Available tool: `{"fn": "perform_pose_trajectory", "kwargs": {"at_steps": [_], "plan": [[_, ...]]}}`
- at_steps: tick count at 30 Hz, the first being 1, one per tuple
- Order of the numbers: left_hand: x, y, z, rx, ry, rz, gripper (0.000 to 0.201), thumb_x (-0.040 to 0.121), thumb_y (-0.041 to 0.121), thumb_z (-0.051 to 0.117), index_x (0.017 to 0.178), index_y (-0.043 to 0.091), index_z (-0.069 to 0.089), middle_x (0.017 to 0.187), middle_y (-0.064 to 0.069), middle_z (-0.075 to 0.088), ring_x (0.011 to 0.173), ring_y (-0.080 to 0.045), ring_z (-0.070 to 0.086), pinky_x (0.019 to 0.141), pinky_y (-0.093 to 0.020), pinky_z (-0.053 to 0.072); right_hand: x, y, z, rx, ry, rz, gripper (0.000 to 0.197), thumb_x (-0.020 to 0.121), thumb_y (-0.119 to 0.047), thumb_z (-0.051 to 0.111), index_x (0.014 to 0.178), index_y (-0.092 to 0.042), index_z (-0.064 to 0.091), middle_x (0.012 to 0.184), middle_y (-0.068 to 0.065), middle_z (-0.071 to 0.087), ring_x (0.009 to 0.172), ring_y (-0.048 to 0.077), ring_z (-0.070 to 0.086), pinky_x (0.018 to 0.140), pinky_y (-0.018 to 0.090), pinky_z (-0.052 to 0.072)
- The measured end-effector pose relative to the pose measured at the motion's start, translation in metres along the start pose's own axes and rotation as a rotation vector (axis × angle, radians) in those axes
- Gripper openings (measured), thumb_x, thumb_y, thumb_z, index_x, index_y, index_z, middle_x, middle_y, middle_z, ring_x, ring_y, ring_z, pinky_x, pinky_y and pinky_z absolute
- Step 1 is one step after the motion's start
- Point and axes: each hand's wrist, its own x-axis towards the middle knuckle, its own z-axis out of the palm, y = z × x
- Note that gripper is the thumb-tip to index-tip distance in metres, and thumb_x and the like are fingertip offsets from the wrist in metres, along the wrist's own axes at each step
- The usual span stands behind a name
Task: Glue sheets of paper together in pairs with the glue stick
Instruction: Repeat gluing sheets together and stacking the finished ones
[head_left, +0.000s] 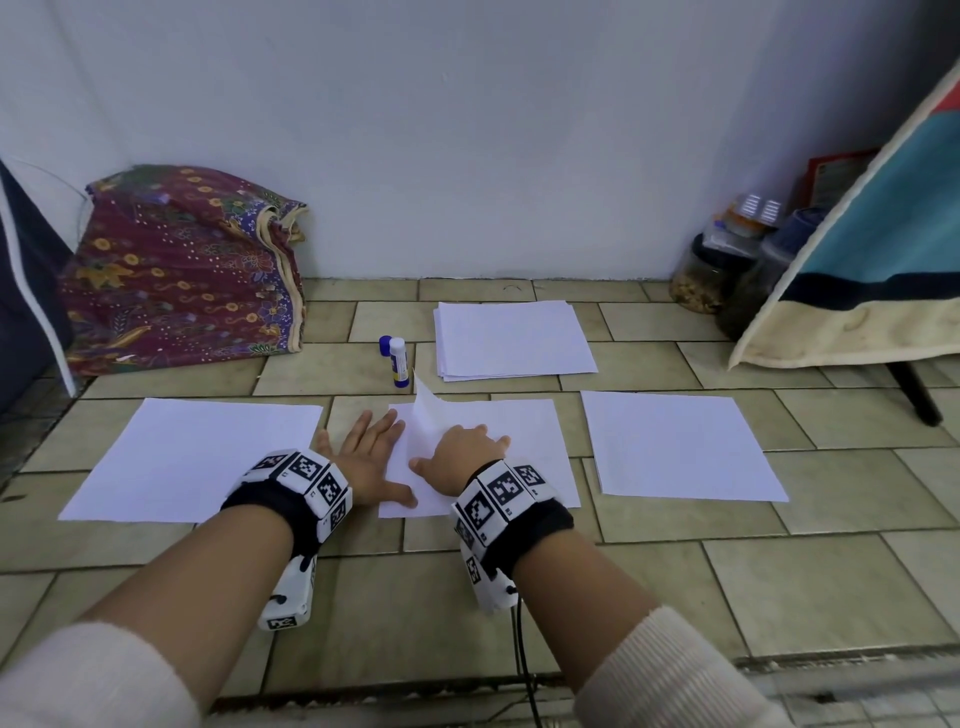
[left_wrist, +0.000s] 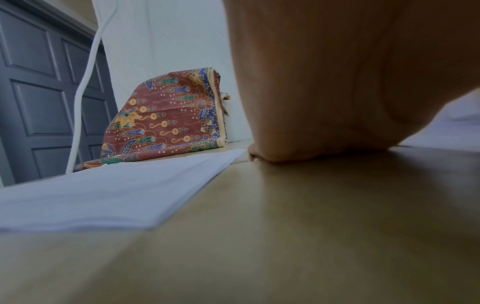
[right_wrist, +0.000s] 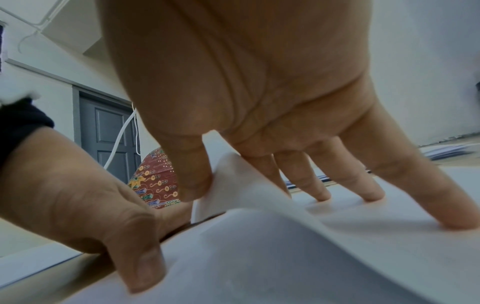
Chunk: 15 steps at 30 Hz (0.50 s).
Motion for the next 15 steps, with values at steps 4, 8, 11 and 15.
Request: {"fn": "perform_pose_trajectory", "kwargs": {"at_steps": [4,8,11,15], "plan": [[0.0016,-0.0007,0.0007,-0.008,0.006,0.002,0.105,0.083,0.061,0.058,0.152,0.022,-0.012,0.157,0.010,-0.024,0.145,-0.015,-0.023,0.113,-0.059,-0.007,-0.0003,0.0003,-0.0004,-0.004,-0.005,-0.004,0.071,0.095,-0.055,0.038,0.144,-0.004,0.029,0.151,0.013,0.032,0.144,0.030,0.016,0.115,0.054,0.011],[0.0034,-0.0019,0.0014,-0.012,0.003,0.009,0.106,0.082,0.061,0.058,0.152,0.024,-0.012,0.157,0.011,-0.025,0.144,-0.015,-0.024,0.113,-0.059,-0.007,-0.0021,-0.0008,0.0001,-0.017,-0.013,-0.006,0.073,0.095,-0.055,0.038,0.144,-0.003,0.028,0.152,0.013,0.029,0.145,0.031,0.013,0.115,0.055,0.008],[0.0044,-0.0027,0.0018,-0.015,0.003,0.009,0.106,0.082,0.062,0.058,0.153,0.024,-0.012,0.157,0.011,-0.025,0.144,-0.015,-0.024,0.112,-0.060,-0.008,-0.0028,-0.0023,0.0005,-0.018,-0.015,-0.008,0.073,0.095,-0.056,0.038,0.144,-0.003,0.028,0.152,0.013,0.029,0.145,0.031,0.011,0.115,0.056,0.007],[0.0043,-0.0034,0.0013,-0.011,-0.006,0.008,0.106,0.082,0.062,0.058,0.152,0.024,-0.012,0.156,0.011,-0.025,0.144,-0.016,-0.024,0.113,-0.060,-0.007,-0.0039,-0.0018,0.0006,0.000,-0.010,-0.011,0.073,0.095,-0.055,0.039,0.144,-0.002,0.026,0.152,0.014,0.028,0.145,0.031,0.010,0.115,0.055,0.007]]}}
